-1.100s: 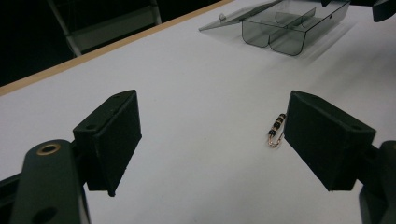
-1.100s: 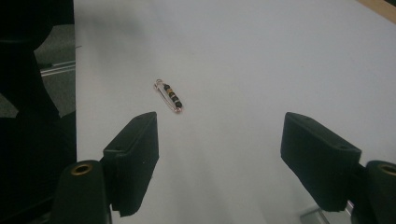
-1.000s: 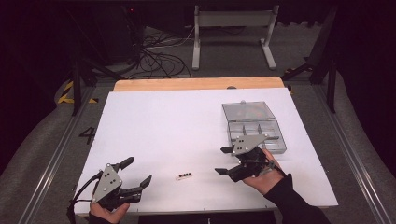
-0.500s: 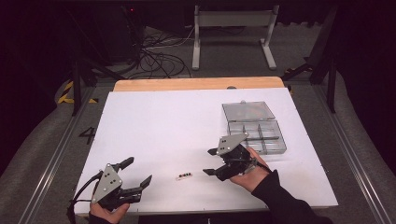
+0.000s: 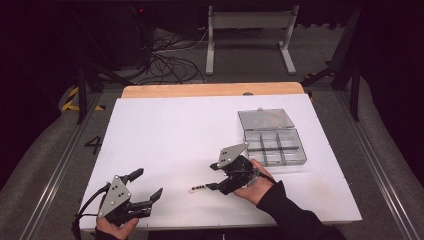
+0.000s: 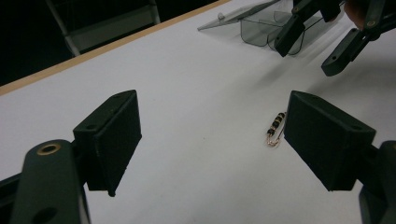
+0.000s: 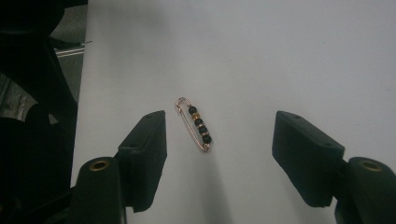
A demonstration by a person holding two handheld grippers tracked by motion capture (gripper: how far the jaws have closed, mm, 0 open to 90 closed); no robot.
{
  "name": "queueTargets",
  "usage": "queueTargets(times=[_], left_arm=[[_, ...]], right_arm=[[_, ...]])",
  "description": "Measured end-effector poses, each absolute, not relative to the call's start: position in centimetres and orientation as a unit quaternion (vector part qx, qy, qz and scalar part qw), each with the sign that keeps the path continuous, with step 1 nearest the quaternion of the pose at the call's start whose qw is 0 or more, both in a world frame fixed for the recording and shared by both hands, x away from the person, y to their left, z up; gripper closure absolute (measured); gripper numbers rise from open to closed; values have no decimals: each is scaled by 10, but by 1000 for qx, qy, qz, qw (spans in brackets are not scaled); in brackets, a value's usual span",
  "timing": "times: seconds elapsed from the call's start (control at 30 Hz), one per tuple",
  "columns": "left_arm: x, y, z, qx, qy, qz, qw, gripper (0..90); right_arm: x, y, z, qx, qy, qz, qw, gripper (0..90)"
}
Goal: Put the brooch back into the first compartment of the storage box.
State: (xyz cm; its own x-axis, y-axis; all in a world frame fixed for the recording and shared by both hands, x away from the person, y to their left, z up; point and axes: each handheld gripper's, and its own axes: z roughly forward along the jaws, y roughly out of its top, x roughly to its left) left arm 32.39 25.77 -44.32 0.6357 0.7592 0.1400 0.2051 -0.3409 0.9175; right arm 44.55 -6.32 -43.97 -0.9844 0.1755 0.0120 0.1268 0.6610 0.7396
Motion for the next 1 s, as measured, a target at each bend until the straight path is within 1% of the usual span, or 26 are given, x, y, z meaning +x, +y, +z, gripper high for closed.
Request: queueTargets(times=[0.37, 1.0], left_arm=[[324, 257, -443, 766, 316, 287, 480, 198], [324, 257, -443, 767, 315, 288, 479, 200]], right_arm=[[447, -46, -453, 72, 917, 391, 19, 378], [449, -22, -473, 48, 927, 372, 6, 437]])
